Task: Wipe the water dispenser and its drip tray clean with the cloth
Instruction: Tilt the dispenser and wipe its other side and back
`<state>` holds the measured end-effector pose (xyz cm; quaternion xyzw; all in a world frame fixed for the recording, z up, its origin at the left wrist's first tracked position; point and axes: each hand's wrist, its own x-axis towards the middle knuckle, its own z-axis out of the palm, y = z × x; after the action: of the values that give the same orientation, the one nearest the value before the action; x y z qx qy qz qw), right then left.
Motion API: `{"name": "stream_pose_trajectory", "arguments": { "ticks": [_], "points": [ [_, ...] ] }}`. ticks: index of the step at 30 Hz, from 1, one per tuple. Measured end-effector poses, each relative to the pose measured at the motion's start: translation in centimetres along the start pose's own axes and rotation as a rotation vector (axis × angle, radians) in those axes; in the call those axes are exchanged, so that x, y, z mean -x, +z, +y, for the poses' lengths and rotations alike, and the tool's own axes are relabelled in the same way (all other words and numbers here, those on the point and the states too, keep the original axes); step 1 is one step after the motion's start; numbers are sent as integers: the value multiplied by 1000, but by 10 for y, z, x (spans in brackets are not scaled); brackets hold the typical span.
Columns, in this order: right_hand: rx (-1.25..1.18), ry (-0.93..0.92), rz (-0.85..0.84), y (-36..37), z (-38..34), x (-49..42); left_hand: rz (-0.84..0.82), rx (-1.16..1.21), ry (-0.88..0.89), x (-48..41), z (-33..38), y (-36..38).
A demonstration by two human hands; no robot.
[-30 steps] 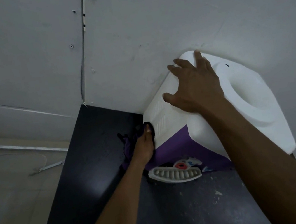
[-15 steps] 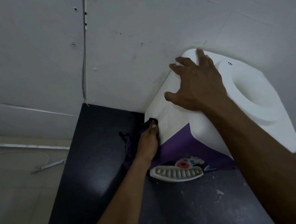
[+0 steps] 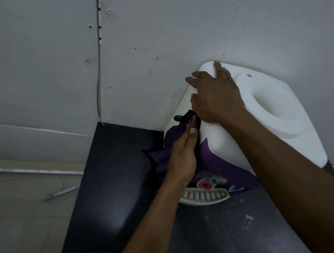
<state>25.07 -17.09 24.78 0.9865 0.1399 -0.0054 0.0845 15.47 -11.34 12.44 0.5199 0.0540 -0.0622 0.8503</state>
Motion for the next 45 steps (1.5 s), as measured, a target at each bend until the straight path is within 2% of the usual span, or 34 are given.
{"name": "stream_pose_trajectory", "arguments": {
  "ticks": [5, 9, 16, 19, 23, 29, 34, 39, 45],
  "points": [
    [-56, -13, 16, -1, 1, 0, 54, 10, 78, 41, 7, 22],
    [-78, -12, 8, -3, 1, 1, 103, -110, 173, 57, 7, 33],
    [-142, -126, -156, -27, 15, 5, 152, -198, 130, 55, -2, 31],
    [-126, -168, -75, -32, 33, 25, 192, -227, 84, 50, -10, 27],
    [-187, -123, 12, -27, 69, 65, 247, -168, 14, 45, -14, 24],
    [-328, -21, 104, -7, 118, 114, 291, -115, 98, 68, -8, 48],
    [-367, -5, 155, 11, 119, 128, 311, -162, 235, 88, -13, 76],
    [-404, 40, 269, 18, 111, 128, 386, -165, 266, 89, -8, 89],
    [-449, 104, 293, 17, 91, 111, 455, -172, 306, 73, 12, 81]
  ]
}}
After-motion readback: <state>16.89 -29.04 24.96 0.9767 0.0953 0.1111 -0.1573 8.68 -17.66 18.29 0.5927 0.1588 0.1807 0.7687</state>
